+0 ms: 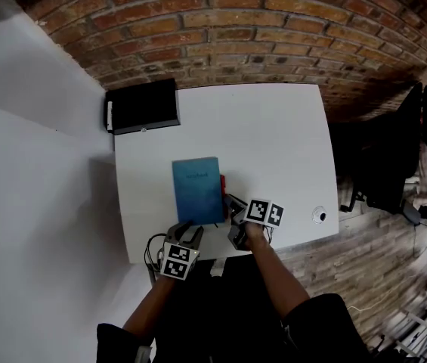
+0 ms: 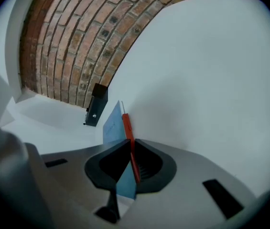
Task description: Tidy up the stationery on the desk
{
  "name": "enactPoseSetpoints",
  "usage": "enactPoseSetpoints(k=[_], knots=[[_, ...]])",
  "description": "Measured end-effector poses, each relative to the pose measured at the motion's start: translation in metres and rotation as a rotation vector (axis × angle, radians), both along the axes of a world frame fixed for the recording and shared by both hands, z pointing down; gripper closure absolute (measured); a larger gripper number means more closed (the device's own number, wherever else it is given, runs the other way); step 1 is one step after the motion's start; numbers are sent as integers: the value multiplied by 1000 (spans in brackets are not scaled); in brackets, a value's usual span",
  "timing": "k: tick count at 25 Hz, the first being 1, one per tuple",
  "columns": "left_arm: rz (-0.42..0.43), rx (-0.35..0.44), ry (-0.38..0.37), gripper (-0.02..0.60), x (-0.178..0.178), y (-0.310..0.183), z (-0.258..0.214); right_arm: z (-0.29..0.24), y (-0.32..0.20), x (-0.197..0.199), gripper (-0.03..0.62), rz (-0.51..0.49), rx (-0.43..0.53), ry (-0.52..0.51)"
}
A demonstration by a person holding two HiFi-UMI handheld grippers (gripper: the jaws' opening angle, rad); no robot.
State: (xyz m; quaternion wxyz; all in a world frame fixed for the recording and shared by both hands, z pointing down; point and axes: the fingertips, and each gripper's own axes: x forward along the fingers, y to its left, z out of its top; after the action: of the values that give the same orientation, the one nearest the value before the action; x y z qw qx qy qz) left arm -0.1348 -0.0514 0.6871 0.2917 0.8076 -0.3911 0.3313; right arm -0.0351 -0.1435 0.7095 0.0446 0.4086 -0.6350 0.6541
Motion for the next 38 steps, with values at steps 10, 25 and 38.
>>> enactPoseSetpoints(k=[10, 25, 38], knots=[[9, 3, -4, 436, 1, -4, -2, -1, 3, 5, 553, -166, 99, 198], [22, 5, 0, 436, 2, -7, -1, -3, -5, 7, 553, -159, 106, 193], [21, 47, 18, 436, 4, -15, -12, -16, -5, 11, 553, -140, 153, 215]])
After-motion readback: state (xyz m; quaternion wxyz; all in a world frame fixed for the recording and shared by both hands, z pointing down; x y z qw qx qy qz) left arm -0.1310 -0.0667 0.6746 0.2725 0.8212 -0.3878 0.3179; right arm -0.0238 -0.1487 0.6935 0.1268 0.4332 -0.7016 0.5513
